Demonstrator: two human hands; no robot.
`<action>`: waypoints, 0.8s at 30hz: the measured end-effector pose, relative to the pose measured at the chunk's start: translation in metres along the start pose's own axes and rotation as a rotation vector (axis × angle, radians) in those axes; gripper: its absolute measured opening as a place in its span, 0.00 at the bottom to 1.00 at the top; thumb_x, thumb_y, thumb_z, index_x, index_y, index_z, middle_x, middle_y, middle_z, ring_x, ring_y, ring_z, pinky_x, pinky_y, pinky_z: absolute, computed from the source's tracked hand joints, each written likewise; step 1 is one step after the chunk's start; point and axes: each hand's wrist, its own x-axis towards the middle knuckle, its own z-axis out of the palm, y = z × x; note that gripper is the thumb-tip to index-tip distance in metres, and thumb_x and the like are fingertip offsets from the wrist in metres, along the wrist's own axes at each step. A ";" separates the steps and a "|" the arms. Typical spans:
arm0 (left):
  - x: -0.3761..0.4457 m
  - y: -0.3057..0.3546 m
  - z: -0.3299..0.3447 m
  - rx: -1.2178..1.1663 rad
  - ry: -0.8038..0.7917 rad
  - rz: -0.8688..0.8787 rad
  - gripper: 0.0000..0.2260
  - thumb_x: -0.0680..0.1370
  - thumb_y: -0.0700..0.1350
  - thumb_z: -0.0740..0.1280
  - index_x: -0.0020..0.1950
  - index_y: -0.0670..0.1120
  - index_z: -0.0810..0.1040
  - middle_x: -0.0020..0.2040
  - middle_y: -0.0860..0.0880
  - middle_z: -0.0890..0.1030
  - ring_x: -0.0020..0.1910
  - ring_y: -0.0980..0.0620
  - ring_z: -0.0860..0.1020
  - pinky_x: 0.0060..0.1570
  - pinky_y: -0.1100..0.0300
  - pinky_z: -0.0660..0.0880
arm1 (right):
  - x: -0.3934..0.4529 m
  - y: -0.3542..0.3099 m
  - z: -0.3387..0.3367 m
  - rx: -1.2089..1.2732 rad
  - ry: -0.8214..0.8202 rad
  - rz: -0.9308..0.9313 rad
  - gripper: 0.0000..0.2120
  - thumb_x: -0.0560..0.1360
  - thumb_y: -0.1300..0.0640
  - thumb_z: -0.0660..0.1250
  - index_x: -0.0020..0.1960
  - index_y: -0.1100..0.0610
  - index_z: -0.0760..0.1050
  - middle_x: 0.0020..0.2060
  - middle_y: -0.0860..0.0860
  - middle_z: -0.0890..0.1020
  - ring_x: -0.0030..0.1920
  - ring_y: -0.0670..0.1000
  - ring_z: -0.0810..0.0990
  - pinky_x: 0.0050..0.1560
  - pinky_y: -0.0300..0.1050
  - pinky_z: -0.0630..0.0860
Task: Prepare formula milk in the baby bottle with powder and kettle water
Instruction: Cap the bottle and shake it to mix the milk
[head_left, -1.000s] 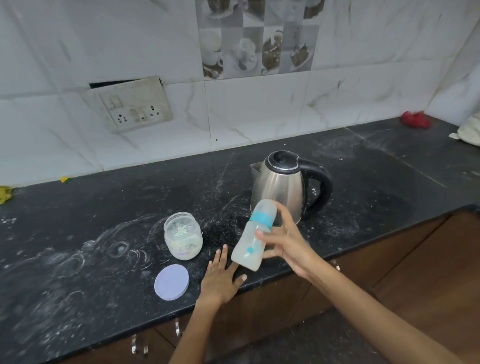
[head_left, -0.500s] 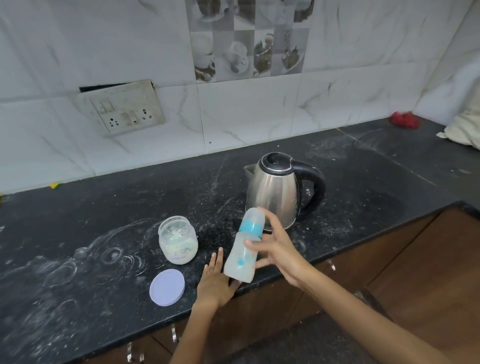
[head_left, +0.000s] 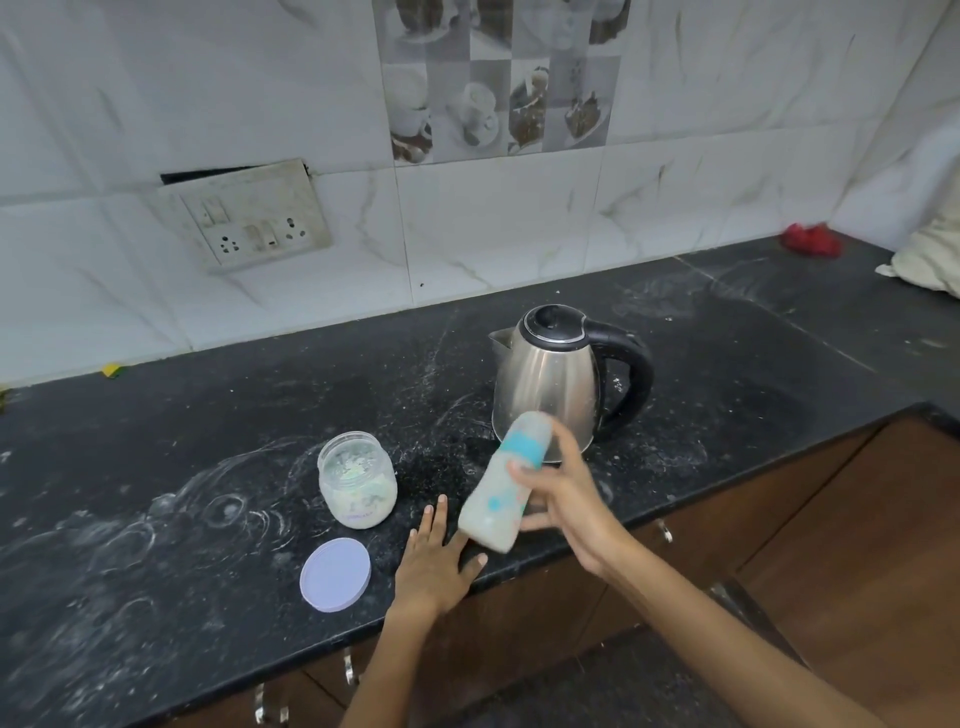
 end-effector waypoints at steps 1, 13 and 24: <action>0.000 0.000 0.000 -0.003 0.002 -0.002 0.29 0.82 0.59 0.52 0.78 0.52 0.43 0.77 0.46 0.35 0.76 0.46 0.37 0.74 0.50 0.41 | -0.005 0.002 0.002 -0.042 -0.048 0.011 0.32 0.74 0.61 0.71 0.70 0.40 0.62 0.58 0.58 0.81 0.53 0.58 0.84 0.47 0.63 0.82; 0.002 0.000 -0.002 -0.001 -0.006 -0.006 0.28 0.81 0.59 0.51 0.78 0.54 0.44 0.77 0.46 0.35 0.76 0.46 0.37 0.74 0.50 0.41 | 0.000 0.003 0.007 0.217 0.160 -0.018 0.27 0.76 0.58 0.69 0.70 0.43 0.64 0.58 0.54 0.81 0.52 0.57 0.85 0.46 0.58 0.83; 0.000 0.001 -0.001 -0.009 -0.001 -0.007 0.29 0.81 0.59 0.52 0.78 0.54 0.42 0.77 0.46 0.35 0.76 0.46 0.37 0.74 0.48 0.41 | -0.005 0.012 0.017 0.411 0.022 0.292 0.19 0.67 0.51 0.74 0.54 0.57 0.78 0.46 0.54 0.82 0.48 0.53 0.82 0.47 0.51 0.80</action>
